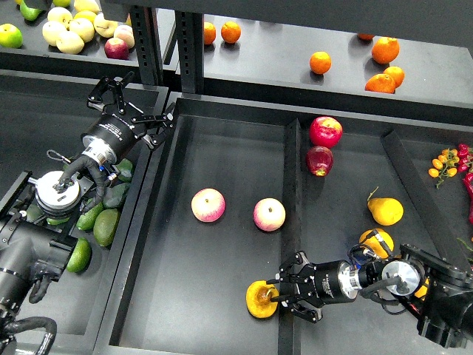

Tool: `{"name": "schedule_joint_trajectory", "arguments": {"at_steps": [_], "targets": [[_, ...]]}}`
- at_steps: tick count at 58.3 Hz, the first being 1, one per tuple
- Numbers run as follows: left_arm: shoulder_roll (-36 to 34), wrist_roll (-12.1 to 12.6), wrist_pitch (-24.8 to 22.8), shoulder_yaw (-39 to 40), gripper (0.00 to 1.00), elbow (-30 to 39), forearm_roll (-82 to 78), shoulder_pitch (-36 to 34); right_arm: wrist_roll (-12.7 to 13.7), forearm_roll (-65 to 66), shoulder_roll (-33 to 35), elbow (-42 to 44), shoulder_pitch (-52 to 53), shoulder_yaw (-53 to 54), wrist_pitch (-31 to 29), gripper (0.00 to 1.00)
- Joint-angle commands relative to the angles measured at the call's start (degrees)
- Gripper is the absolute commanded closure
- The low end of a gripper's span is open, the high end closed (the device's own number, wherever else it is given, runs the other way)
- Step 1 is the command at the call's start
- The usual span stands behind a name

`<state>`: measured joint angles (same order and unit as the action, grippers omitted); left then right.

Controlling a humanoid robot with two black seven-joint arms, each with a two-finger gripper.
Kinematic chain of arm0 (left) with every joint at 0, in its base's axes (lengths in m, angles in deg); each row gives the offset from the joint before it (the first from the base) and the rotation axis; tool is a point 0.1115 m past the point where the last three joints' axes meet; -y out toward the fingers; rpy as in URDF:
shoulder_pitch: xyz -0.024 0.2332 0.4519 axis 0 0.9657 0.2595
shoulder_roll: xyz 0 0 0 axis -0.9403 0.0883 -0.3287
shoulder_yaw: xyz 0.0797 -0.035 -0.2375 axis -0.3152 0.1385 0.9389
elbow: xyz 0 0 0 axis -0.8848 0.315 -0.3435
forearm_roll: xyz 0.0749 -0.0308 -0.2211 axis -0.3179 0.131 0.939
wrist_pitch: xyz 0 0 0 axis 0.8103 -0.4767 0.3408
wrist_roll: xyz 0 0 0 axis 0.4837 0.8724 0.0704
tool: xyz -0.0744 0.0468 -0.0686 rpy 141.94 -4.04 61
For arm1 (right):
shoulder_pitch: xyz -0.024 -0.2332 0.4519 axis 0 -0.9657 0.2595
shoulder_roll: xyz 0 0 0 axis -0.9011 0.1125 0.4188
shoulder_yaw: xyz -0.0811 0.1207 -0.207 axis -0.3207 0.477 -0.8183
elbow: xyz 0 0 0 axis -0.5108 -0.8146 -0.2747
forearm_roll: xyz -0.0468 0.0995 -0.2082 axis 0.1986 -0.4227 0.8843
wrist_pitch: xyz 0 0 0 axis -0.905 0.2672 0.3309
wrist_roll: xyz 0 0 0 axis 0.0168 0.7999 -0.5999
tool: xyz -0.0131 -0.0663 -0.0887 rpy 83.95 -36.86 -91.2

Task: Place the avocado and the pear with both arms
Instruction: 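Close the right gripper on the yellow pear, then carry the pear with the right gripper into the pear bin and release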

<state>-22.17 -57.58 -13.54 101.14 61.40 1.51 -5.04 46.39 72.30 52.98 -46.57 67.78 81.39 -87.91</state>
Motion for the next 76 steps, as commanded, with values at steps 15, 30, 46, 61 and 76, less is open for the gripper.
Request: {"name": "schedule_joint_trajectory", "arguments": {"at_steps": [15, 30, 46, 61, 76], "targets": [[0.0, 0.0, 0.0, 0.0, 0.00, 0.1, 0.0, 0.5, 0.0, -0.3, 1.3, -2.0, -0.2, 1.0, 0.0, 0.97], [0.0, 0.0, -0.1, 0.0, 0.00, 0.2, 0.0, 0.9, 0.0, -4.8, 7.2, -4.8, 3.0, 1.3, 0.0, 0.97], [0.0, 0.1, 0.0, 0.0, 0.00, 0.2, 0.0, 0.9, 0.0, -9.0, 13.1, -8.7, 7.7, 1.2, 0.0, 0.97], [0.0, 0.1, 0.0, 0.0, 0.00, 0.2, 0.0, 0.9, 0.0, -10.6, 23.2, -12.2, 7.0, -0.2, 0.0, 0.96], [0.0, 0.1, -0.1, 0.0, 0.00, 0.2, 0.0, 0.9, 0.0, -12.4, 24.8, -11.6, 3.5, -8.6, 0.0, 0.96]]}}
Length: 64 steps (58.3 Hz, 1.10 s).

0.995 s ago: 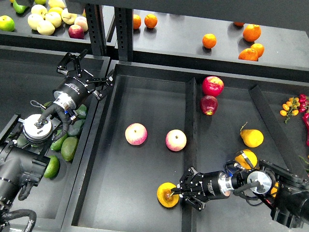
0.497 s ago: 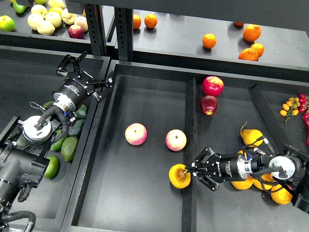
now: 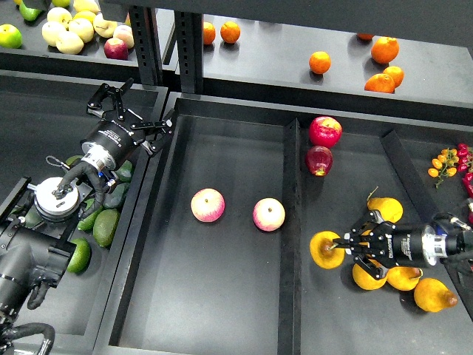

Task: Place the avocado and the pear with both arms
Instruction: 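Carry the pear with the right gripper into the pear bin and release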

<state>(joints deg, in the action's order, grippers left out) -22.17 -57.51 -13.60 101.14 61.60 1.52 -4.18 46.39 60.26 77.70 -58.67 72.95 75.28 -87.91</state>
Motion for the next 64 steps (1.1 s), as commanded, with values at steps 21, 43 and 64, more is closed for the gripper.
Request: {"name": "schedule_joint_trajectory", "arguments": {"at_steps": [21, 43, 64], "targets": [[0.0, 0.0, 0.0, 0.0, 0.00, 0.1, 0.0, 0.0, 0.0, 0.6, -1.9, 3.8, -6.9, -3.8, 0.0, 0.95], [0.0, 0.1, 0.0, 0.0, 0.00, 0.1, 0.0, 0.1, 0.0, 3.6, -2.1, 4.8, -7.4, 0.9, 0.0, 0.18], [0.0, 0.0, 0.1, 0.0, 0.00, 0.6, 0.0, 0.2, 0.0, 3.9, 5.0, 1.8, -3.9, 9.4, 0.0, 0.01]]}}
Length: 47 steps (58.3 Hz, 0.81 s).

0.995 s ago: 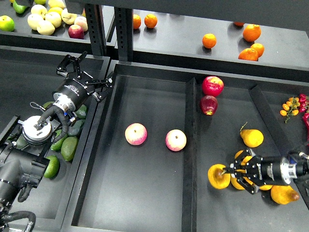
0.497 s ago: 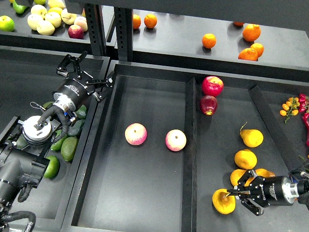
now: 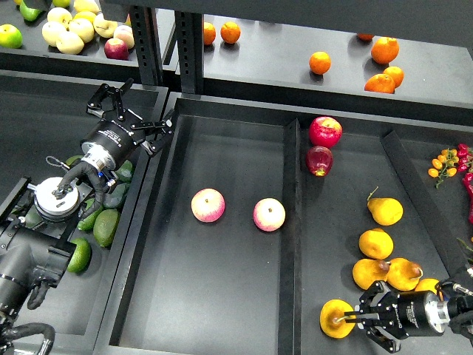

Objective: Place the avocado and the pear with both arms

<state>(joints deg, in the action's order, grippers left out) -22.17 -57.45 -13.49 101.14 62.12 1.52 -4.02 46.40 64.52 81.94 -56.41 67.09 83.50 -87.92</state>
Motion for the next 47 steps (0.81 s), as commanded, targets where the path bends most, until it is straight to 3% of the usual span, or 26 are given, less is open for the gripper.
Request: {"name": "schedule_joint_trajectory", "arguments": {"at_steps": [1, 22, 39, 45, 47], "targets": [[0.0, 0.0, 0.0, 0.0, 0.00, 0.0, 0.0, 0.0, 0.0, -0.3, 0.8, -0.4, 2.2, 1.5, 0.0, 0.01], [0.0, 0.4, 0.0, 0.0, 0.00, 1.2, 0.0, 0.1, 0.0, -1.8, -0.8, 3.5, 2.7, 13.8, 0.0, 0.01], [0.0, -0.3, -0.1, 0.0, 0.00, 1.9, 0.0, 0.1, 0.0, -3.3, -9.9, 5.9, -0.4, 29.5, 0.0, 0.01], [0.0, -0.5, 0.0, 0.0, 0.00, 2.5, 0.0, 0.1, 0.0, -3.2, -15.7, 9.4, -1.1, 35.7, 0.0, 0.01], [0.0, -0.6, -0.1, 0.0, 0.00, 2.8, 0.0, 0.2, 0.0, -3.0, -20.7, 13.5, -1.1, 40.8, 0.0, 0.01]]}}
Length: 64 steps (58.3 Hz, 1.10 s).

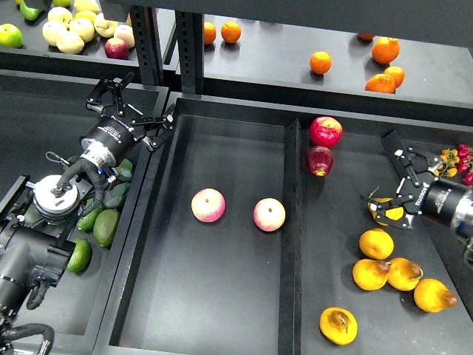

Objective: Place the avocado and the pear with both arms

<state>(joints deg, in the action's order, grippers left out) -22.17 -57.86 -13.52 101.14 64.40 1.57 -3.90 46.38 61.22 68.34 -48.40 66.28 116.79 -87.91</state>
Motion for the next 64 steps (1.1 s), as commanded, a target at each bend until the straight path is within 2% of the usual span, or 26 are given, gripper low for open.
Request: {"name": "schedule_joint_trajectory", "arguments": {"at_steps": [1, 7, 13, 29, 35, 42, 54, 64], "targets": [[0.0, -0.2, 0.0, 0.0, 0.00, 0.6, -0.1, 0.1, 0.0, 0.3, -7.7, 6.1, -0.2, 8.2, 0.0, 0.01], [0.0, -0.3, 0.0, 0.0, 0.00, 0.7, 0.0, 0.1, 0.0, 0.3, -14.0, 12.7, -0.2, 14.6, 0.0, 0.01], [0.0, -0.5, -0.1, 0.0, 0.00, 1.8, 0.0, 0.1, 0.0, 0.3, -18.1, 15.7, -0.3, 18.9, 0.0, 0.01], [0.0, -1.2, -0.1, 0.0, 0.00, 2.7, 0.0, 0.2, 0.0, 0.3, -26.0, 15.9, -5.6, 29.3, 0.0, 0.01], [0.0, -1.8, -0.1, 0.2, 0.00, 2.7, 0.0, 0.4, -7.4, 0.4, -26.0, 15.8, -5.9, 32.9, 0.0, 0.01], [0.0, -2.6, -0.1, 0.2, 0.00, 2.7, 0.0, 0.6, -11.0, 0.4, -26.0, 14.7, -5.8, 34.7, 0.0, 0.01], [0.0, -2.8, 0.0, -0.1, 0.00, 3.0, 0.0, 2.2, -12.1, 2.2, -26.0, 8.6, -4.0, 36.1, 0.0, 0.01], [0.0, -2.9, 0.0, -0.5, 0.00, 3.1, 0.0, 2.5, -12.3, 16.5, -26.0, 7.9, -2.8, 38.4, 0.0, 0.01]]}}
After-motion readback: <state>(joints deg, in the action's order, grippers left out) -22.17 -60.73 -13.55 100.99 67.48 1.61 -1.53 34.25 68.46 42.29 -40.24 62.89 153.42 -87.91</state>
